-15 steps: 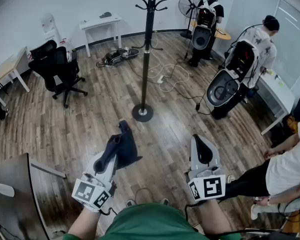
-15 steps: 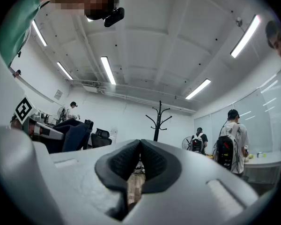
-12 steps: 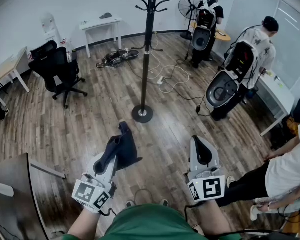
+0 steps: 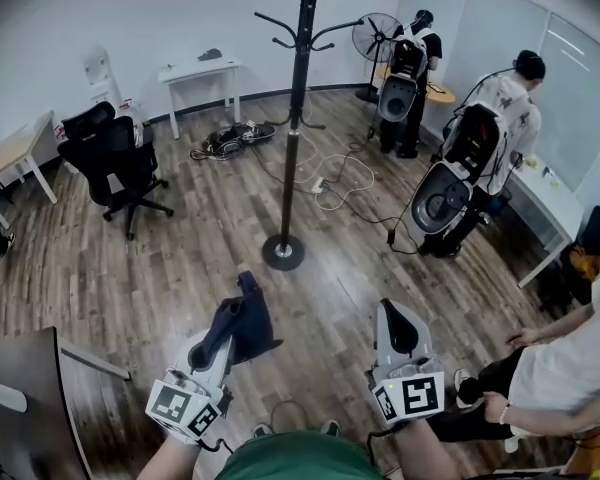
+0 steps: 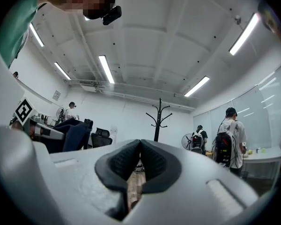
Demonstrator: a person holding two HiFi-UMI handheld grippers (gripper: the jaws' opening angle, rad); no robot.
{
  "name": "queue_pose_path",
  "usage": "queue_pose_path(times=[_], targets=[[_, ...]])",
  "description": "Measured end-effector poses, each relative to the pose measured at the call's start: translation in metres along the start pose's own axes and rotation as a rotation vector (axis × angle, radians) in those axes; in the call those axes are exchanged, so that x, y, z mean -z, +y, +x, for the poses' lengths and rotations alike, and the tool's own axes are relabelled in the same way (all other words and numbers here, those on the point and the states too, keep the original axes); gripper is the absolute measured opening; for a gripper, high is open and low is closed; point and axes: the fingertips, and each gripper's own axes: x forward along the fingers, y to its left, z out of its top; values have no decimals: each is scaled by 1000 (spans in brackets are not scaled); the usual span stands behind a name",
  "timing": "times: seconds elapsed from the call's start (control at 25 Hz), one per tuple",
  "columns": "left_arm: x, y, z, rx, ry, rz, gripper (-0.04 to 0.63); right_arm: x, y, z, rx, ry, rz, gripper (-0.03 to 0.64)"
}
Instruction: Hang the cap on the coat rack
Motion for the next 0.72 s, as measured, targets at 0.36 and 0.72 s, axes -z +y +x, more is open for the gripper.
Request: queue_pose_path(times=[0.36, 0.72], targets=[[4, 38, -5, 59, 23, 5, 21, 11, 25, 6, 79, 28, 4, 3], [1, 60, 23, 49, 30, -5, 21, 28, 15, 39, 74, 56, 18, 3]])
